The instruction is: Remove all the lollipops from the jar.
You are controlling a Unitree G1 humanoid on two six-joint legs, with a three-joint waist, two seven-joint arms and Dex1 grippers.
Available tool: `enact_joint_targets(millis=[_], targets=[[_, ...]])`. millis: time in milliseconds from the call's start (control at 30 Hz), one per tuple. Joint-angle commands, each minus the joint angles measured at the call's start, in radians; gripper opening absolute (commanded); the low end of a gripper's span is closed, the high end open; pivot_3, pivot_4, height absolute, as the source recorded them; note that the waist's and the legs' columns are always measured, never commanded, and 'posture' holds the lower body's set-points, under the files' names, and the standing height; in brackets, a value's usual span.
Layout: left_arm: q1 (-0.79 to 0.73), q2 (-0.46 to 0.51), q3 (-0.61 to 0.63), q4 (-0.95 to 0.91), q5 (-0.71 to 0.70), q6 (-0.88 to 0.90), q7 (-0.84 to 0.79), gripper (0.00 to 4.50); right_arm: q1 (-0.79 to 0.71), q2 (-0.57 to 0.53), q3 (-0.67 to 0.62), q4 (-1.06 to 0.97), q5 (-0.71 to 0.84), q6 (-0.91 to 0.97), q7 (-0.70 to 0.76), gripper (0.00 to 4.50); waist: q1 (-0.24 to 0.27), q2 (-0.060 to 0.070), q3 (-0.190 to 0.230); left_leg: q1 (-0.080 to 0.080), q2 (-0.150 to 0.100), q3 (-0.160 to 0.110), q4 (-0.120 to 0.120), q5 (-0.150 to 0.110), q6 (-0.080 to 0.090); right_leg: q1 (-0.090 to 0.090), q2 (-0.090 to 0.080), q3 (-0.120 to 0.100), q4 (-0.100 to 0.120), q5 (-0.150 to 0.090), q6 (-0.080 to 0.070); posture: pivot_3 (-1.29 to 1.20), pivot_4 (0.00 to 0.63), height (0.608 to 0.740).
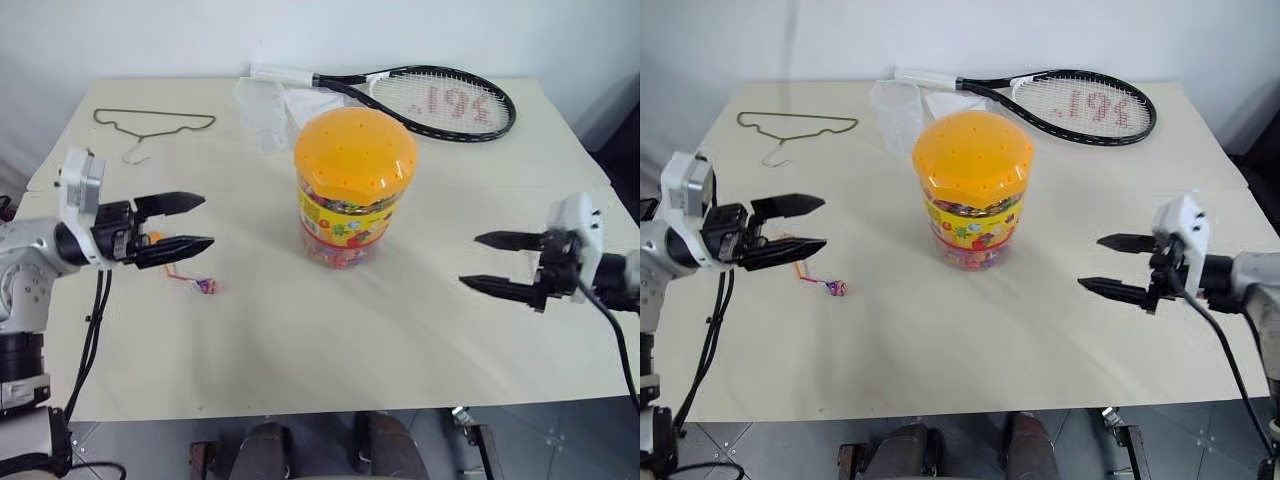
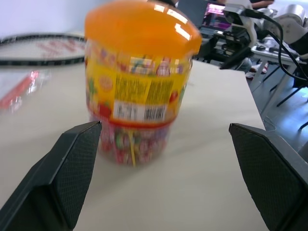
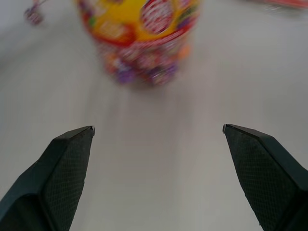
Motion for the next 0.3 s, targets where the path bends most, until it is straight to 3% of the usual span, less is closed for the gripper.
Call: enact_joint_targets(millis=[33,133,300], targets=[[0.040,0.035,0.067,-0.020,-0.002,-0.016,0.005,4.50,0.001,0.010,0.038,0.091,-0.081,-0.156,-0.003,4.47,0.003,0.000,0.000,0.000,0.000,0.000,0.000,0.000,0.000,0.000,0.000,0.000,0.000,0.000,0.000,0.00,0.150,0.740],[0.129,0.051,0.126,-0.041,-0.011,-0.005,0.014,4.50,-0.019,0.055,0.048,0.198,-0.146,-0.313,-0.056,4.47,0.000,0.000,0.000,0.000,0.000,0.000,0.000,0.000,0.000,0.000,0.000,0.000,0.000,0.000,0.000,0.00,0.150,0.740],[0.223,0.044,0.200,-0.106,-0.042,0.003,0.029,4.50,0.047,0.072,0.035,0.108,-0.054,-0.259,-0.016,4.47,0.002,0.001,0.001,0.000,0.001,-0.001,0.000,0.000,0.000,0.000,0.000,-0.001,0.000,0.000,-0.001,0.00,0.150,0.740]])
